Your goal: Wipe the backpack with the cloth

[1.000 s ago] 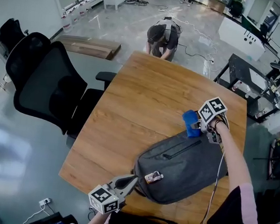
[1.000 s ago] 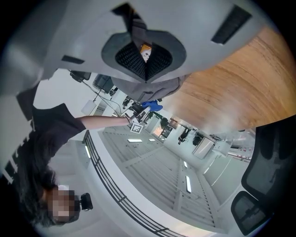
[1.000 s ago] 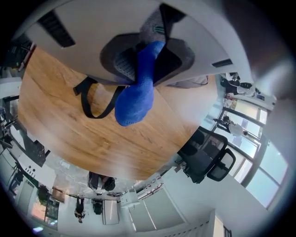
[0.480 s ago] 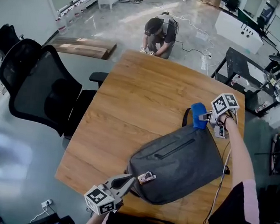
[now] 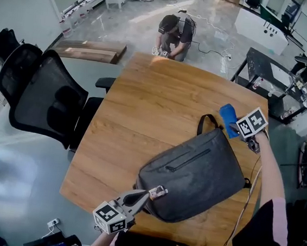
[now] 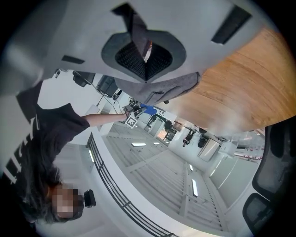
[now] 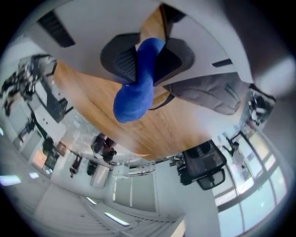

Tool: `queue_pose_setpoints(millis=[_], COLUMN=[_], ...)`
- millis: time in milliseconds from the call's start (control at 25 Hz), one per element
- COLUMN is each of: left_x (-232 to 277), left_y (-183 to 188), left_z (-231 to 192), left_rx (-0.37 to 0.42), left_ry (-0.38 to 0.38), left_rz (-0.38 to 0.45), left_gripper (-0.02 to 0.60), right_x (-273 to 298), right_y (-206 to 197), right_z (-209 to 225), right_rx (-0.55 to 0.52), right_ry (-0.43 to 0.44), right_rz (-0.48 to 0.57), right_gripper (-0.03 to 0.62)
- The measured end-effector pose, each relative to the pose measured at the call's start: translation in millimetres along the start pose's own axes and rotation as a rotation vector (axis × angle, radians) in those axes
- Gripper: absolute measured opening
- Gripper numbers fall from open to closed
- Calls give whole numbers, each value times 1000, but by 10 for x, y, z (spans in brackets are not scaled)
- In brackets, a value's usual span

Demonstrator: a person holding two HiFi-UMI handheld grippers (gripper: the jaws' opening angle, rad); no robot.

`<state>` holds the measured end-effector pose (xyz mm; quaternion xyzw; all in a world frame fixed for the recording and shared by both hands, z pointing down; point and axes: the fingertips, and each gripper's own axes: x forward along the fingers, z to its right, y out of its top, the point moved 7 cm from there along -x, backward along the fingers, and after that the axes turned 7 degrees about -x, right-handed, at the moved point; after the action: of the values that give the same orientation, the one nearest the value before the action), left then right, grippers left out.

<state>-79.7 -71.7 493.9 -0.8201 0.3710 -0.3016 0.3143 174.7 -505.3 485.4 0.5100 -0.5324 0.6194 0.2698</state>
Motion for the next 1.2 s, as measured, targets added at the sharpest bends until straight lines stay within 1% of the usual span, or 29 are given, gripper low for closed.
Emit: queue_pose_setpoints(millis=[80, 120, 160, 200, 320, 440, 560, 680, 920, 1200], left_x=[44, 64, 82, 96, 120, 136, 150, 183, 279, 374], left_y=[-22, -34, -45, -51, -67, -164, -157, -161, -219, -250], left_z=[60, 87, 110, 131, 188, 186, 231, 275, 400, 558], left_rx=[5, 6, 8, 9, 18, 49, 46, 54, 72, 87], left_ry=[-16, -22, -26, -28, -37, -67, -67, -73, -101, -124], left_rz=[-12, -19, -26, -33, -46, -47, -45, -46, -72, -65], left_gripper=[-3, -3, -2, -2, -2, -2, -2, -2, -2, -2], right_x=[-15, -18, -15, -5, 32, 14, -15, -47, -192, -419], right_y=[-98, -141, -185, -234, -414, -614, -820, -1094, -1686, -2414], right_z=[-54, -97, -145, -194, -328, -402, -464, -524, -712, -982], right_rx=[-198, -271, -312, -331, -352, -346, -331, -313, -252, -154], right_ry=[-37, -40, -31, -17, 18, 24, 19, 16, 22, 5], right_rz=[25, 41, 57, 74, 101, 108, 112, 92, 58, 28], right_gripper=[78, 78, 78, 78, 78, 78, 78, 78, 78, 78])
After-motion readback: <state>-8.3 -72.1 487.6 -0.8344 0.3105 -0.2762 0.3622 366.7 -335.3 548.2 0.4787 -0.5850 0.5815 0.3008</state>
